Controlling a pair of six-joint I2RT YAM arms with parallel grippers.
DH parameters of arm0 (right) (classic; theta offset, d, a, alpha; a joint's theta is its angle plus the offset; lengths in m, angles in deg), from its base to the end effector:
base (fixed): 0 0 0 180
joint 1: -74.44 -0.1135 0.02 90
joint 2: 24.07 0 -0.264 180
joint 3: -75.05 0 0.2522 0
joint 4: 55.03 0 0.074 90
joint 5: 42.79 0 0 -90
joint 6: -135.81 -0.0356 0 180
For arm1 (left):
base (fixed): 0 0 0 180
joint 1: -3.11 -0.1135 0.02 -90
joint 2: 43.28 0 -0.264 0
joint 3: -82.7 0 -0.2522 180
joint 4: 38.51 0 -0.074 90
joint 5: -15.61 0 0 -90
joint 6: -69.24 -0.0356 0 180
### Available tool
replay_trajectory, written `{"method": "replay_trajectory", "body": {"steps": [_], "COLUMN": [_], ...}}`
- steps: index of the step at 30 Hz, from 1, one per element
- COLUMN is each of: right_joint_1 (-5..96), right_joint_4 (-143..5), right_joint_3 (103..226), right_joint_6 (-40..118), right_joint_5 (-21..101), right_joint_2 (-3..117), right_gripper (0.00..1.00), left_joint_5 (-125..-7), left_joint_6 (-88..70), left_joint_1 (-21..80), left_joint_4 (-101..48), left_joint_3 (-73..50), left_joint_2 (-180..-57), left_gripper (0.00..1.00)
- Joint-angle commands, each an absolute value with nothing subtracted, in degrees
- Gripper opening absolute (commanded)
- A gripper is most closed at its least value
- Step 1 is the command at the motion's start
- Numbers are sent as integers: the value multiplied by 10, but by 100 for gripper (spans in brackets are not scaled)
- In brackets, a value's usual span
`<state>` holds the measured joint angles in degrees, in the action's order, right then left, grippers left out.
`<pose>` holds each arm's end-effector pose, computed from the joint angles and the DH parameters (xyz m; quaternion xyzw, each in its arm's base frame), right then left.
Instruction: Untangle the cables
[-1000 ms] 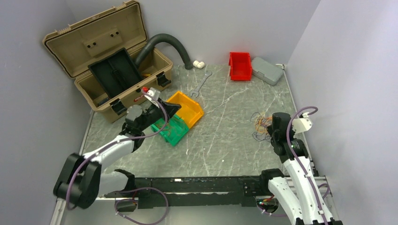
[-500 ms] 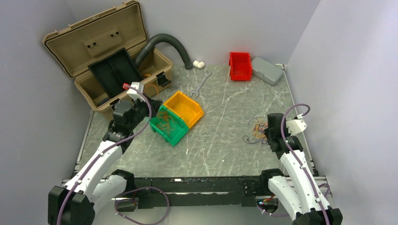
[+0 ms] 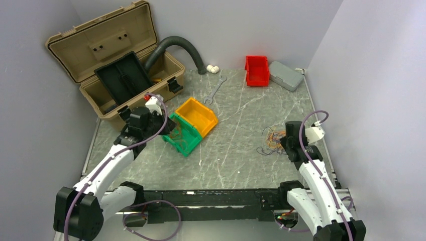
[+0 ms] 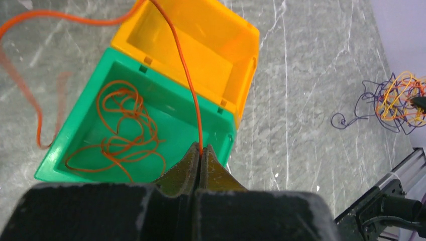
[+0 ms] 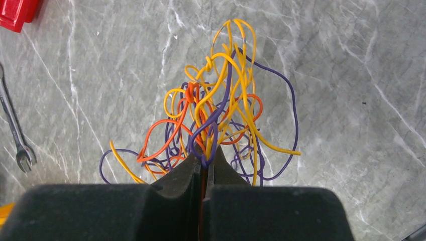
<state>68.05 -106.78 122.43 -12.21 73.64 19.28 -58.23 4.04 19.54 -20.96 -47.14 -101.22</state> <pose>0.1517 0.0010 0.2341 0.4696 0.7815 0.0067 0.4107 0.2154 -0.0739 0.2568 0.0139 0.8398 -0.2976 0.4538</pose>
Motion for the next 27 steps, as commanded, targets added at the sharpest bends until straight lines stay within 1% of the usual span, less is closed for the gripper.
{"method": "replay_trajectory", "body": {"steps": [1, 4, 9, 16, 20, 25, 27], "right_joint_1": [683, 683, 683, 683, 683, 683, 683], "right_joint_4": [-1044, -1037, -1030, -1022, -1019, -1019, -1018], "right_joint_3": [1227, 1224, 1220, 1221, 1218, 1214, 1212], "right_joint_6": [-113, -111, -110, -103, -104, -104, -105], "right_joint_5": [732, 730, 719, 716, 713, 711, 711], "right_joint_2": [191, 193, 199, 200, 202, 200, 199], "right_gripper": [0, 0, 0, 0, 0, 0, 0], "left_joint_5": [-554, -552, -632, -686, -721, -702, -736], "left_joint_6": [40, 10, -33, -53, -58, -42, -57], "left_joint_1": [196, 210, 274, 317, 341, 347, 372], "left_joint_4": [-200, -167, -123, -48, -48, -39, -30], "left_joint_3": [-467, -435, -388, -323, -326, -325, -318], "left_joint_2": [-1012, -1024, -1002, -1002, -983, -984, -984], "left_gripper": [0, 0, 0, 0, 0, 0, 0]}}
